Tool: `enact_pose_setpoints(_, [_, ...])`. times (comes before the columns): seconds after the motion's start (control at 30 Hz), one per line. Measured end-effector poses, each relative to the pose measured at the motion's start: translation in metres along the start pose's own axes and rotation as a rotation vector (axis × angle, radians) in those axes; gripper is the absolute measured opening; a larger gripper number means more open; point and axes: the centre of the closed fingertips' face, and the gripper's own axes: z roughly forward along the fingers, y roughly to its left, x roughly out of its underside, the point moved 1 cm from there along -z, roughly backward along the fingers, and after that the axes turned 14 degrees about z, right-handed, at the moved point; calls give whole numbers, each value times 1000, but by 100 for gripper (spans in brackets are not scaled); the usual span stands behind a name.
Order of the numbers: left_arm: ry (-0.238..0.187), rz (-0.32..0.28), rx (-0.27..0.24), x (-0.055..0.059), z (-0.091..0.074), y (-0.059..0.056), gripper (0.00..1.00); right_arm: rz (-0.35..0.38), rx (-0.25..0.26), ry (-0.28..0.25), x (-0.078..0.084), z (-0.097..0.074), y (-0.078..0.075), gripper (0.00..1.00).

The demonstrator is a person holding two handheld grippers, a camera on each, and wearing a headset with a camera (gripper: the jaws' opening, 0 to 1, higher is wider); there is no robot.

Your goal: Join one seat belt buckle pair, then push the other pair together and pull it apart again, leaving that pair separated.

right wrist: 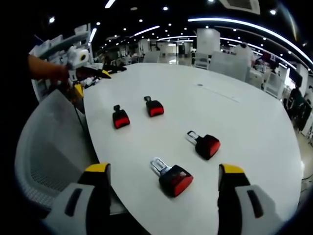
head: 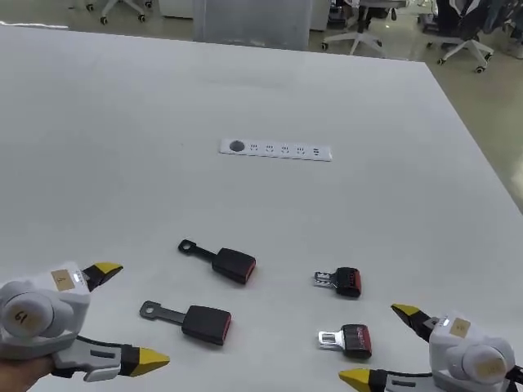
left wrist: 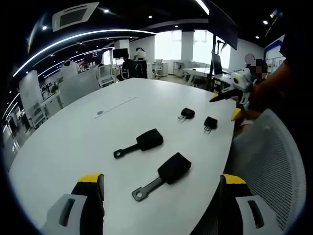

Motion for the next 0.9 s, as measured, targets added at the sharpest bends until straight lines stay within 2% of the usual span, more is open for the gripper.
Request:
enact_pose_setpoints(0.7, [-13,5,-13,-5,-4,3,100,10,15,-38,-11,-6,-2,94])
enact_pose_setpoints(0.9, [-5,13,-17,-2,-9,5,100,10,11,-43,-12,-6,-1,94])
